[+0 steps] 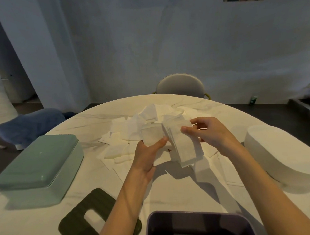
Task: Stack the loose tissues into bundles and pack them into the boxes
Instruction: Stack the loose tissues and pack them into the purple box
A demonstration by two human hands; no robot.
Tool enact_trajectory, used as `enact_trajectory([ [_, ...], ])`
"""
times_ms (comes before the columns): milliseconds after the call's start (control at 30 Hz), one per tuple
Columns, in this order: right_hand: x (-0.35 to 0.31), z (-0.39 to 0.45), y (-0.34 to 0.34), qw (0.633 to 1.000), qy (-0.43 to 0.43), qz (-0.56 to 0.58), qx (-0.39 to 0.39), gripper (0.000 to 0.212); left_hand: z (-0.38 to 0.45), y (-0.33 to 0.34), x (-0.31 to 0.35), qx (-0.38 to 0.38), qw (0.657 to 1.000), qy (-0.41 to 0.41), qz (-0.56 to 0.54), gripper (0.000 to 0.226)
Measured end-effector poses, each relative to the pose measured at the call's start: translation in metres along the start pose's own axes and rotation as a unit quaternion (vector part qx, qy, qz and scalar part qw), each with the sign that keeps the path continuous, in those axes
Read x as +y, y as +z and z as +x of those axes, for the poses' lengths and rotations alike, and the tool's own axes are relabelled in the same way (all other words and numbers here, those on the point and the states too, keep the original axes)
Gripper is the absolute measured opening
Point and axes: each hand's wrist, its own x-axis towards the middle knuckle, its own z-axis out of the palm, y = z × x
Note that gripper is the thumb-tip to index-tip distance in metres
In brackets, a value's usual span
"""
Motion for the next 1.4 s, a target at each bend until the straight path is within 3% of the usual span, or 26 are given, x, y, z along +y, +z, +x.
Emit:
enact_trajectory([
  [100, 0.003, 0.002, -0.006, 1.000, -0.024, 0.007, 0.003, 0.023, 0.004, -0.003, -0.003, 0.033, 0.999, -0.009, -0.025, 0.033],
  [233, 0.005, 0.001, -0.016, 0.994, -0.043, 0.104, -0.012, 0.010, 0.010, -0.008, -0.004, 0.054, 0.997, 0.001, -0.055, 0.036],
  [333, 0.003, 0.001, -0.016, 0.977, 0.032, 0.203, -0.050, 0.011, 0.008, -0.008, 0.001, 0.048, 0.998, 0.013, -0.049, 0.029],
  [467, -0.008, 0.001, -0.002, 0.973, 0.168, 0.100, -0.123, 0.041, 0.006, -0.009, 0.006, 0.005, 0.999, 0.033, -0.041, 0.030],
  [567, -0.008, -0.004, 0.004, 0.967, 0.141, 0.107, -0.184, 0.048, 0.006, -0.006, 0.009, -0.039, 0.998, 0.055, -0.008, 0.039],
  [733, -0.007, -0.006, 0.007, 0.971, 0.096, 0.192, -0.109, 0.030, 0.006, -0.005, 0.014, -0.044, 0.996, 0.060, 0.050, 0.061],
  [867, -0.007, -0.006, 0.006, 0.971, 0.077, 0.209, -0.092, 0.033, 0.006, -0.004, 0.008, -0.012, 0.992, 0.092, 0.084, 0.043],
  [1033, -0.009, -0.012, -0.003, 0.970, 0.036, 0.220, -0.096, 0.025, 0.007, -0.007, 0.009, 0.009, 0.986, 0.107, 0.130, 0.040],
  [1100, -0.012, -0.014, -0.009, 0.975, 0.009, 0.215, -0.063, 0.018, 0.006, -0.007, 0.010, -0.023, 0.991, 0.082, 0.102, 0.032],
  [1200, -0.019, -0.016, -0.020, 0.987, -0.007, 0.149, -0.055, 0.014, 0.003, -0.002, 0.014, -0.084, 0.995, -0.052, -0.030, 0.032],
  [1300, -0.026, -0.020, -0.026, 0.982, -0.009, 0.129, -0.135, 0.017, 0.005, 0.000, 0.010, -0.163, 0.962, -0.121, -0.180, 0.058],
  [1400, -0.031, -0.026, -0.018, 0.967, 0.002, 0.156, -0.203, 0.019, 0.009, 0.001, 0.000, -0.184, 0.943, -0.162, -0.223, 0.065],
])
